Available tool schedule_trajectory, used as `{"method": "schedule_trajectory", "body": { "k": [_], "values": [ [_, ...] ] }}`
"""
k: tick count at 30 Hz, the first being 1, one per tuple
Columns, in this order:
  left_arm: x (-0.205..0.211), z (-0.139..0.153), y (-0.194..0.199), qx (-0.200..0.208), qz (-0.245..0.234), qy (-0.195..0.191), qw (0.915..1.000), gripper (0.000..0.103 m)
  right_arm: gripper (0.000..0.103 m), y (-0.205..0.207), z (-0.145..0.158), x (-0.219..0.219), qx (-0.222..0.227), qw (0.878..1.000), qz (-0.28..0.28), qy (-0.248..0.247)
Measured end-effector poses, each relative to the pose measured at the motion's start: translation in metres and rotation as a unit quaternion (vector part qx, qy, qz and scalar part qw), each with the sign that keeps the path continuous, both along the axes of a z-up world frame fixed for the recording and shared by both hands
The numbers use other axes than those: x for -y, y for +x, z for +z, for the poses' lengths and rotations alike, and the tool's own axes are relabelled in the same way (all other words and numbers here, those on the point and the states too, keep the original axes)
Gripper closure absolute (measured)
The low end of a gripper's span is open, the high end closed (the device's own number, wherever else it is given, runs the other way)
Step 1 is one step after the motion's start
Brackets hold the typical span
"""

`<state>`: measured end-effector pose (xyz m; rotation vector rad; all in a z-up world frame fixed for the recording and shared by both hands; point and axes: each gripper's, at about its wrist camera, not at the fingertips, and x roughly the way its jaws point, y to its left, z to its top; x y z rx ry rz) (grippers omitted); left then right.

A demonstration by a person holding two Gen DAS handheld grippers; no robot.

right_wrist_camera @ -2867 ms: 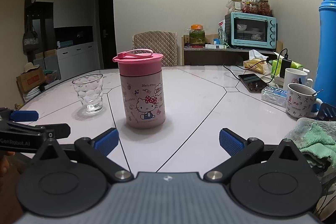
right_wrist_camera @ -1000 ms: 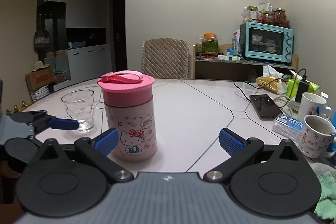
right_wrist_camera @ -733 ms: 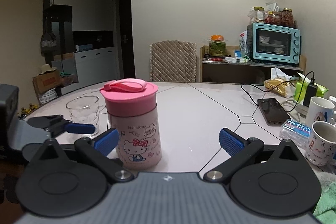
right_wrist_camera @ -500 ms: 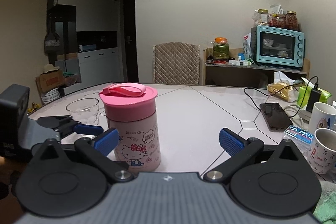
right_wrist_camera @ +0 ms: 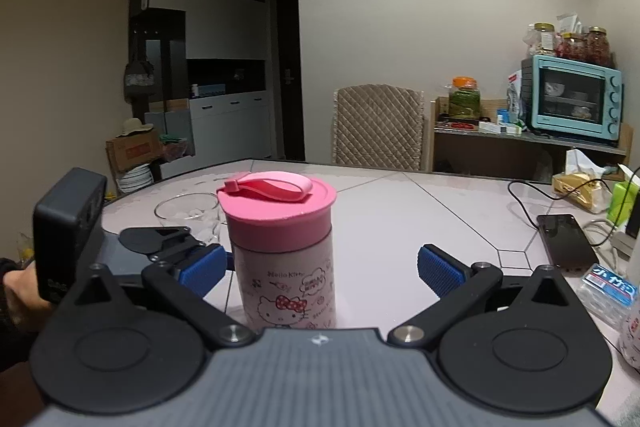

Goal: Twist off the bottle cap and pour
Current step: 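Close the left gripper around the pink bottle's body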

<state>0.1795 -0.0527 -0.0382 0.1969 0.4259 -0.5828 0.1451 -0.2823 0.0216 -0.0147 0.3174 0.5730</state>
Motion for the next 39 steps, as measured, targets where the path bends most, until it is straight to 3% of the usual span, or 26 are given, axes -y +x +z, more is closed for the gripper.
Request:
{"method": "schedule_trajectory", "body": {
  "k": [25, 39],
  "values": [
    [-0.008, 0.005, 0.027, 0.014, -0.025, -0.047, 0.9985, 0.0, 0.0, 0.012, -0.001, -0.006, 0.007, 1.0, 0.026, 0.0],
    [-0.009, 0.007, 0.032, 0.012, -0.03, -0.05, 0.9982, 0.002, 0.0, 0.019, 0.001, -0.015, 0.013, 0.999, 0.037, -0.003]
  ]
}}
